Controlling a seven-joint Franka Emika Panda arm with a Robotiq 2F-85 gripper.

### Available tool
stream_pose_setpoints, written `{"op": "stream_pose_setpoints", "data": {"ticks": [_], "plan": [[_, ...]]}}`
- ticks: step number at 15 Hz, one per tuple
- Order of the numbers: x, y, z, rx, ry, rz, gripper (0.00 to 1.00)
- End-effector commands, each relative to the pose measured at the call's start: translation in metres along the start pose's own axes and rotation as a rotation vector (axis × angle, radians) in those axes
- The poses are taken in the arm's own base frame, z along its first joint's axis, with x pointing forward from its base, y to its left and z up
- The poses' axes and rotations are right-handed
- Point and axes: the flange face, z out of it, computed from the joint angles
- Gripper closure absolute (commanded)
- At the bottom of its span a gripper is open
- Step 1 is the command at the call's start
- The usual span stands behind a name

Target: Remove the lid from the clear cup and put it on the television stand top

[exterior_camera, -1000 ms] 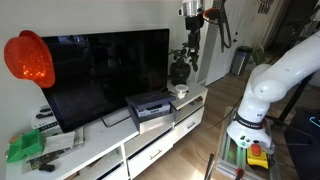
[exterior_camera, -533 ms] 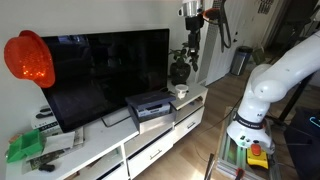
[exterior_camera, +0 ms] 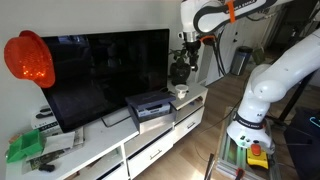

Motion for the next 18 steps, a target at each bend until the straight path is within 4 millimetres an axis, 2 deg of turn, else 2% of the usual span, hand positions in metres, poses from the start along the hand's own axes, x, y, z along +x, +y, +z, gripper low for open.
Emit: {"op": "stream_pose_setpoints", "data": {"ticks": [1,2,3,5,13,16,18], "plan": [[-0.013,0.02,0.064,0.122,0.023,0.093,0.0],[-0.017,0.02,0.077,0.191,0.004,0.098,0.0],[-0.01,0.018,0.056,0.102,0.001,0.071,0.0],[-0.016,0.021,0.078,0.161,-0.016,0.095,0.0],[-0.016,0.02,0.079,0.175,-0.015,0.101,0.0],[0.014,0.046,0.126,0.092,0.006,0.289,0.0],[0.027,0.06,0.149,0.048,0.07,0.377,0.0]]}}
